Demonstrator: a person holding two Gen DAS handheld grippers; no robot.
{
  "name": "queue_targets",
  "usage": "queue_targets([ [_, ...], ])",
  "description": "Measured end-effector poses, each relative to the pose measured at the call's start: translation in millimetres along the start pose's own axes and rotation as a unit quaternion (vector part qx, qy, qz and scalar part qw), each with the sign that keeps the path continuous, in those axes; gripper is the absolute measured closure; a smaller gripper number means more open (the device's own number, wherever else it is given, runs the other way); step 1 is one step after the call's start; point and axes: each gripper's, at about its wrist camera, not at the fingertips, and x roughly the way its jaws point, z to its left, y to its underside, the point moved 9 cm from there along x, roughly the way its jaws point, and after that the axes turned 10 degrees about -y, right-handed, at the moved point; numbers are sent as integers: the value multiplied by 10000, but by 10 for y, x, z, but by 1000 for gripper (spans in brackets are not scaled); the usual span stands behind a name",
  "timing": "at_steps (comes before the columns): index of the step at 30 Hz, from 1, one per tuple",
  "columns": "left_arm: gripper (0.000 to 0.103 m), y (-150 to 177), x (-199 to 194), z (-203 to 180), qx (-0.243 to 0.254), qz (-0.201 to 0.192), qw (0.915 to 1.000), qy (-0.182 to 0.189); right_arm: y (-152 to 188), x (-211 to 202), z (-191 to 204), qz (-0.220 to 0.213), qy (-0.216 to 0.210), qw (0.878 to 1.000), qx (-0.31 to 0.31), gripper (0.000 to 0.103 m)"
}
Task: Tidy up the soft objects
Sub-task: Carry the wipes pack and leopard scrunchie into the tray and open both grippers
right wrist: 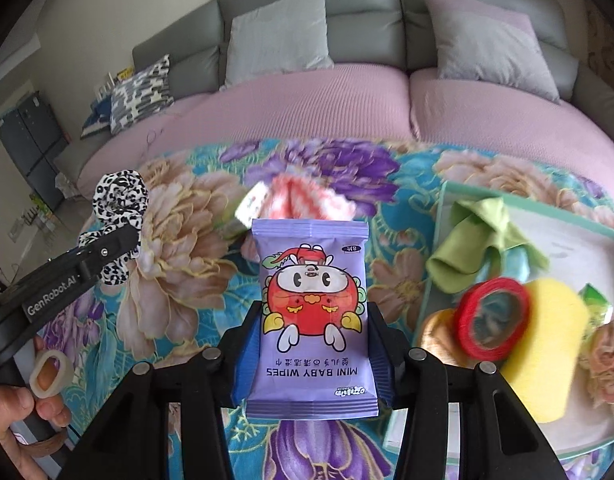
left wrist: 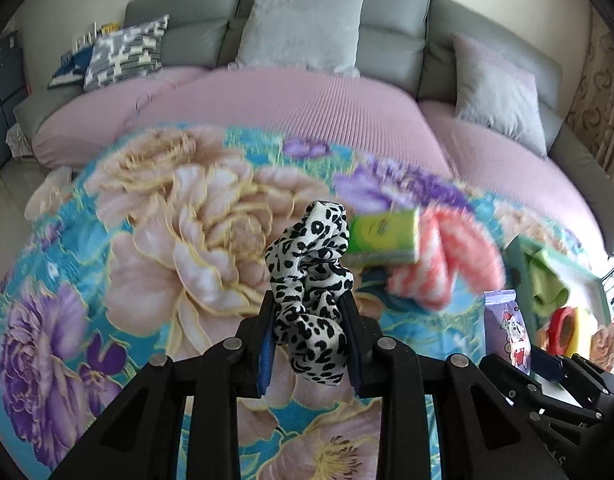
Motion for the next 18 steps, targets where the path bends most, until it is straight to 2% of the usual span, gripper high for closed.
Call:
queue_targets([
  [5, 72, -131, -225, -91, 50, -312, 9994, 122, -55, -215, -161, -219, 142, 9996, 124, 52],
  [13, 72, -190, -495, -619, 381, -574, 9960, 575, -67, -560, -608, -526, 452, 9965, 470, 52],
  [18, 72, -143, -550, -969, 638, -594, 9932, 766, -31, -790, -985, -702, 700, 9921, 773, 52],
])
